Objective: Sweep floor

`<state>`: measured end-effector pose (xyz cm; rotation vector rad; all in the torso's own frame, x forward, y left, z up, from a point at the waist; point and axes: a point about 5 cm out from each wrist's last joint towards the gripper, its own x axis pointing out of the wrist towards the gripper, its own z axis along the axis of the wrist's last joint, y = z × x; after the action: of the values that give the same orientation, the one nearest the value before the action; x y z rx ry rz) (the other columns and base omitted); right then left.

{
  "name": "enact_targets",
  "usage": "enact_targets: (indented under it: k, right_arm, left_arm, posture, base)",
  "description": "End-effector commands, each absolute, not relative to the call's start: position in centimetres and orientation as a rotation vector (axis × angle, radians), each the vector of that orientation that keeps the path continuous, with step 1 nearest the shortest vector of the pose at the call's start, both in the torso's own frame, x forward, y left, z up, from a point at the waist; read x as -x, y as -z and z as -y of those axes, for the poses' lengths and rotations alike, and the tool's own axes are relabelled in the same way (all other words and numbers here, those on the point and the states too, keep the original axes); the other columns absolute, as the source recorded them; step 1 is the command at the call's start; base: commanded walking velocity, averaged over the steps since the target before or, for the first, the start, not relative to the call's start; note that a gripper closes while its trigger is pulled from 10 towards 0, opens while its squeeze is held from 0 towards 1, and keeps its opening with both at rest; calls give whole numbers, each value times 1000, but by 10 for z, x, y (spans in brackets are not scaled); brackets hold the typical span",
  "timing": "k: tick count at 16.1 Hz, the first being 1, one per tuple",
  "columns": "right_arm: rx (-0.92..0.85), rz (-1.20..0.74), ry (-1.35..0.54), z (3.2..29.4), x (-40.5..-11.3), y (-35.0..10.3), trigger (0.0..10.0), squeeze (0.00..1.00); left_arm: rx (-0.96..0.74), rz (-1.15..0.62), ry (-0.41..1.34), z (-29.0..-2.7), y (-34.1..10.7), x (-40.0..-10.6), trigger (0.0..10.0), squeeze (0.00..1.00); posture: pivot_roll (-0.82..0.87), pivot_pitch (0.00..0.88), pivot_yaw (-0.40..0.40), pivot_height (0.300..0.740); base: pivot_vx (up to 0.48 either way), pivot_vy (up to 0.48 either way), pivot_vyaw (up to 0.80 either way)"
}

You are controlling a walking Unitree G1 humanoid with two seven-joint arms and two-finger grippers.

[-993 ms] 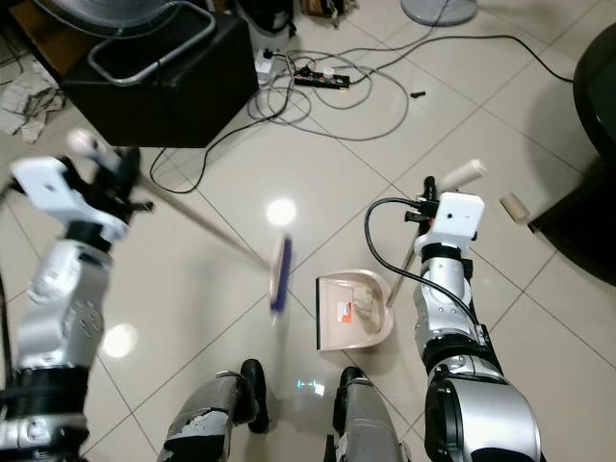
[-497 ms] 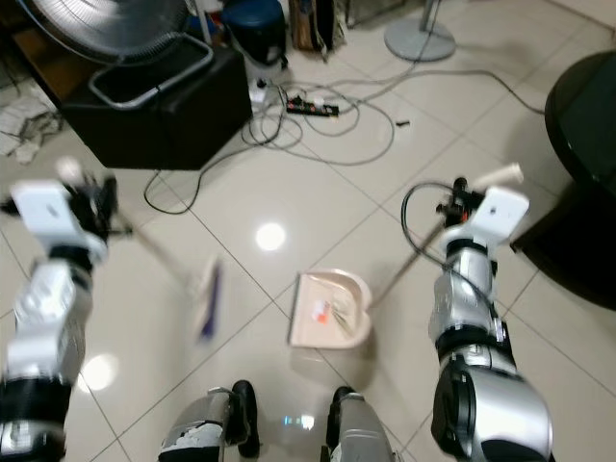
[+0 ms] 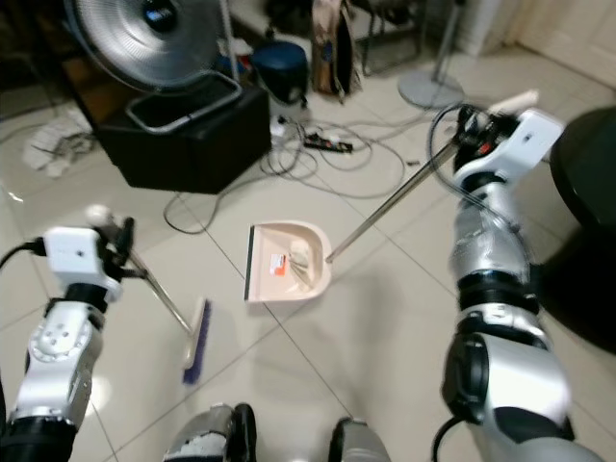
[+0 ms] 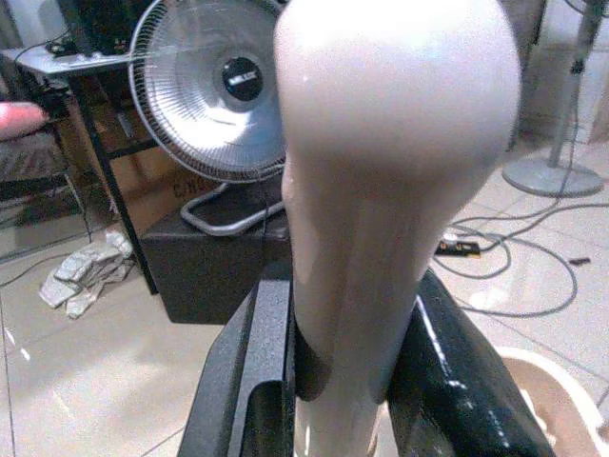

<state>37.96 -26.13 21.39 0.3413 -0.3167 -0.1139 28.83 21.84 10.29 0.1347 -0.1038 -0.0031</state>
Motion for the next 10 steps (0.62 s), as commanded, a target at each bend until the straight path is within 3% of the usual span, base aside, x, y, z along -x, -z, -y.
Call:
enact_targets:
  k: [1,5,10]
  right_arm:
    - [-357,405,82,262,-381,-243,10000,0]
    - [-374,434,65,262,-377,-262,10000,0]
    - [-367,448,53,253,-370,-269,10000,0]
  left_arm:
    - [-156,106,35,-216,-106,-288,10000,0]
    - [-201,63,144,-200,-102,-285,10000,0]
    - [-202,11,133,-203,-93,-275,10000,0]
  posture:
    - [11,43,11,740]
    - [8,68,15,740]
    - [-1,110,37,740]
  base:
    - [0,0,800]
    - [0,0,800]
    - [0,0,800]
